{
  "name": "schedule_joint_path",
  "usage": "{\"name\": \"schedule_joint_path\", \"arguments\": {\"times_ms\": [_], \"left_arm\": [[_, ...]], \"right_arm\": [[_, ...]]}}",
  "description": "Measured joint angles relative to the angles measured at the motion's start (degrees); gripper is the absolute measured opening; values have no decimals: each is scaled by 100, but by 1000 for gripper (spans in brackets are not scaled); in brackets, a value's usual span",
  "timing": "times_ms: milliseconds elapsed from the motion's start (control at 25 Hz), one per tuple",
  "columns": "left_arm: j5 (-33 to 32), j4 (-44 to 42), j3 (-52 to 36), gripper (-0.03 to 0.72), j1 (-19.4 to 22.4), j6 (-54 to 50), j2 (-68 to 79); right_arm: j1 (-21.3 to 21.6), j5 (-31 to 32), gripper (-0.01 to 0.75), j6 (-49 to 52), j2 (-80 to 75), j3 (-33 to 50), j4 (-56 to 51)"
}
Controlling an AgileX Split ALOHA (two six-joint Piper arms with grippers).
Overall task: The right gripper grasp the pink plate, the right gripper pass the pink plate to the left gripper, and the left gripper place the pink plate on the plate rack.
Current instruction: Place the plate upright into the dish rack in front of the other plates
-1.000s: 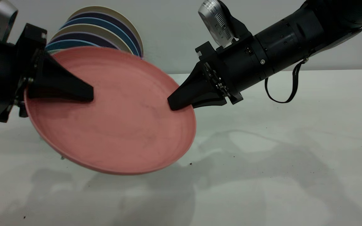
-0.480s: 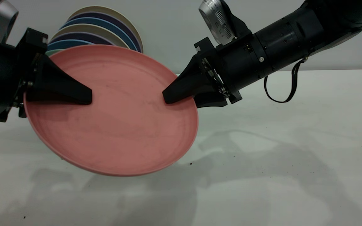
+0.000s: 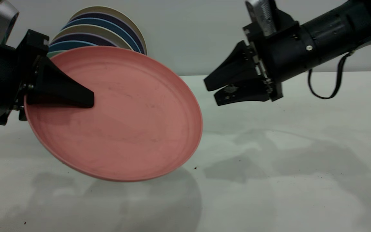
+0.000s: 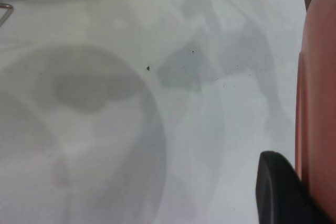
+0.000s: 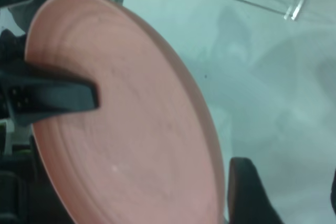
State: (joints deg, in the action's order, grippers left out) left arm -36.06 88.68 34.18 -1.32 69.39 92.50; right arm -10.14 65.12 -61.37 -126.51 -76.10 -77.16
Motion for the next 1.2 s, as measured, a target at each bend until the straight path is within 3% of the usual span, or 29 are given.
{"name": "schedule_joint_path", "arguments": {"times_ms": [400,520,600,760,840,1200], "left_arm": [[71,-97,18,132,0,237,0],[119,-471,166,132,0,347,0],[108,-779,325,132,0,355,0],[-10,-1613,834,131,0,361,0],[-105,-2286,1192,131,0,366,0],[-768,-5175,2798,131,0,894,0]], "right_arm": [[543,95,395,405,0,0,1083],[754,45,346,824,0,0,1573],[864,-57,275,1162,0,0,2171],[909,-317,77,1775,0,0,3193],[909,-436,25,1993,0,0,3478],[909,-601,13,2120,1,0,3645]]}}
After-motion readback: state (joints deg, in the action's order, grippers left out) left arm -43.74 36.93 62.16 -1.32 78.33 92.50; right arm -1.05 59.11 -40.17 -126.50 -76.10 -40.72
